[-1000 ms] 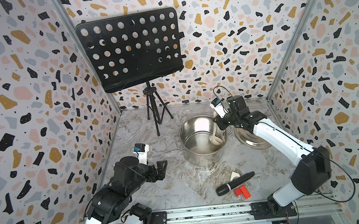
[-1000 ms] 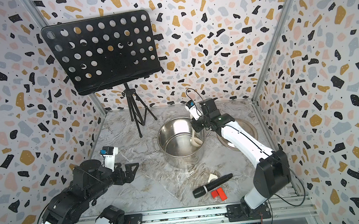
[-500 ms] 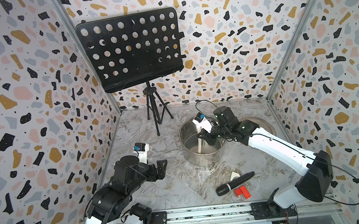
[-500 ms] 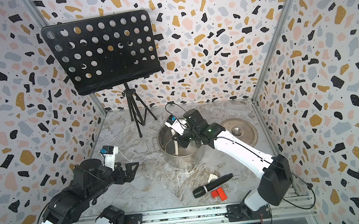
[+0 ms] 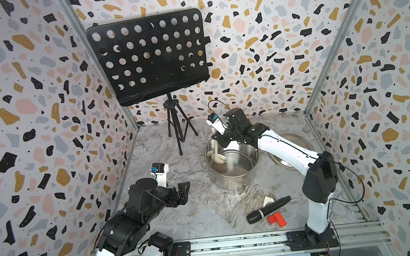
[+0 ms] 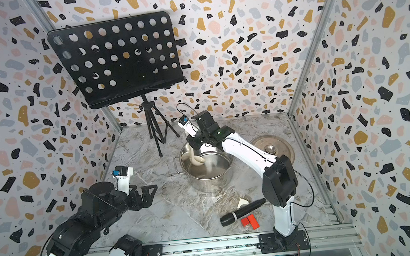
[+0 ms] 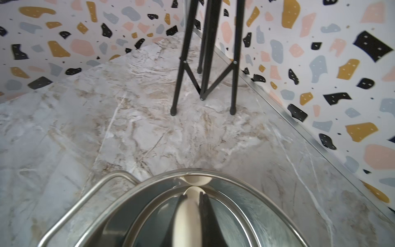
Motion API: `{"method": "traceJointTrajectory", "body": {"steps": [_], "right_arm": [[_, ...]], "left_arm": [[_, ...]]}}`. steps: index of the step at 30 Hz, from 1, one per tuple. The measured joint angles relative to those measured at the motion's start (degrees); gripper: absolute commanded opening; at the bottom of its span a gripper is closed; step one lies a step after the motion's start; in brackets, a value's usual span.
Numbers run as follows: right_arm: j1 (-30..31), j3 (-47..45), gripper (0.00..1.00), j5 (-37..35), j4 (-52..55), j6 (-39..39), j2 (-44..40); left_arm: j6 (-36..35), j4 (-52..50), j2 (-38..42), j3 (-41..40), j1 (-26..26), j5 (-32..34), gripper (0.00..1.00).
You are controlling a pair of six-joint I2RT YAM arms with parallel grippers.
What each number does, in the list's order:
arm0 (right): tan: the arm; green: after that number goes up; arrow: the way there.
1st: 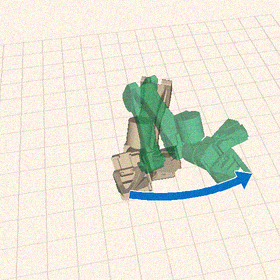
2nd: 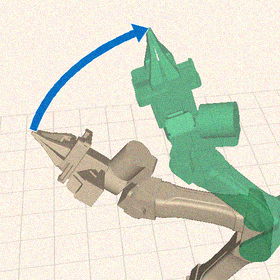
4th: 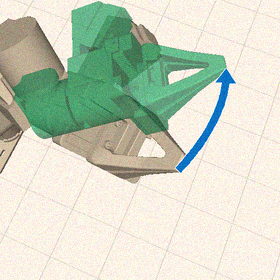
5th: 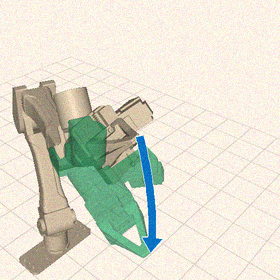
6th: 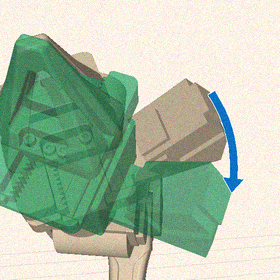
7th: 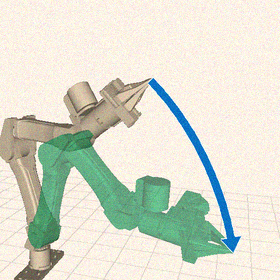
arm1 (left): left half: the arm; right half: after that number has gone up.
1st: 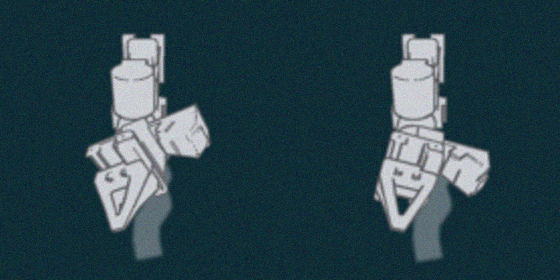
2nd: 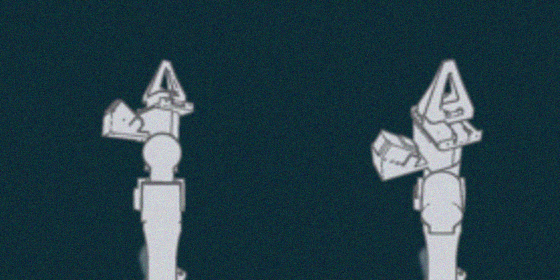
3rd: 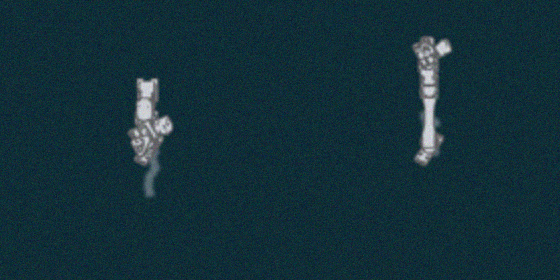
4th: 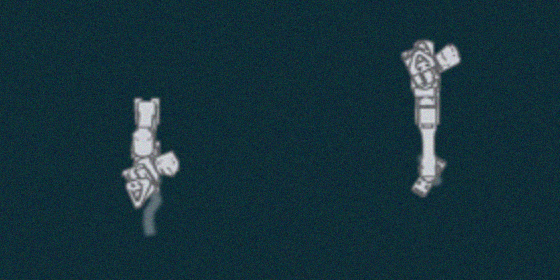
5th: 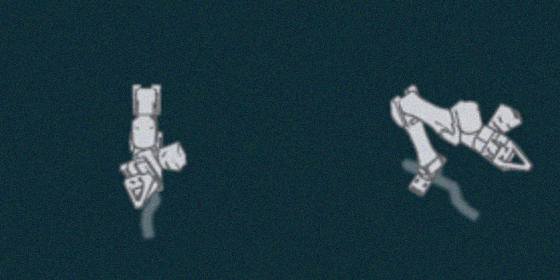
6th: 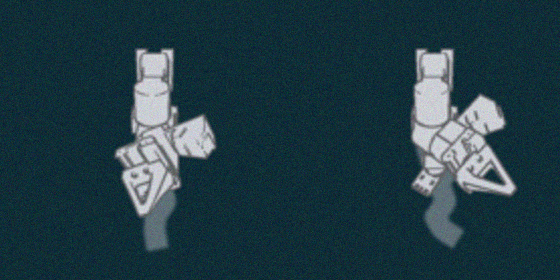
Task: Stir the soup with a spoon
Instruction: Stir the soup in the pan with a stick.
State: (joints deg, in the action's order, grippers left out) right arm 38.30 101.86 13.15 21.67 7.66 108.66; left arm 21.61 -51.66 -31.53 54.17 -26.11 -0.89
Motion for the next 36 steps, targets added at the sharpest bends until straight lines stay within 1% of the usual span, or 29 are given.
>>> {"method": "traceJointTrajectory", "body": {"steps": [5,10,14,16,20,26,31,36], "right_arm": [[-5.4,-1.8,0.0,-1.0,0.7,-0.6,-1.5],[-10.4,-10.6,0.0,-1.4,1.3,-1.0,-9.1],[-11.3,-16.9,0.0,-0.2,2.6,-0.8,-16.2],[-11.1,-19.4,0.0,1.7,3.2,-0.7,-19.3],[-9.5,-24.6,0.0,6.0,4.6,-0.6,-24.9],[-2.3,-24.9,0.0,9.3,5.2,0.1,-25.9],[2.8,-19.7,0.0,9.8,4.6,0.4,-21.6],[3.9,-12.1,0.0,9.2,2.6,0.6,-13.8]], "left_arm": [[0.0,-1.0,0.8,0.0,0.0,0.3,0.99],[0.0,-1.0,0.9,0.0,0.0,0.4,0.99],[0.0,-1.0,0.8,0.0,0.0,0.4,0.99],[0.0,-1.0,0.7,0.0,0.0,0.5,1.0],[0.0,-1.0,0.5,0.0,0.0,0.5,0.99],[0.0,-1.0,0.5,0.0,0.0,0.8,0.99],[0.0,-1.0,0.5,0.0,0.0,1.0,0.99],[0.2,-1.0,1.0,0.0,0.0,1.2,0.99]]}}
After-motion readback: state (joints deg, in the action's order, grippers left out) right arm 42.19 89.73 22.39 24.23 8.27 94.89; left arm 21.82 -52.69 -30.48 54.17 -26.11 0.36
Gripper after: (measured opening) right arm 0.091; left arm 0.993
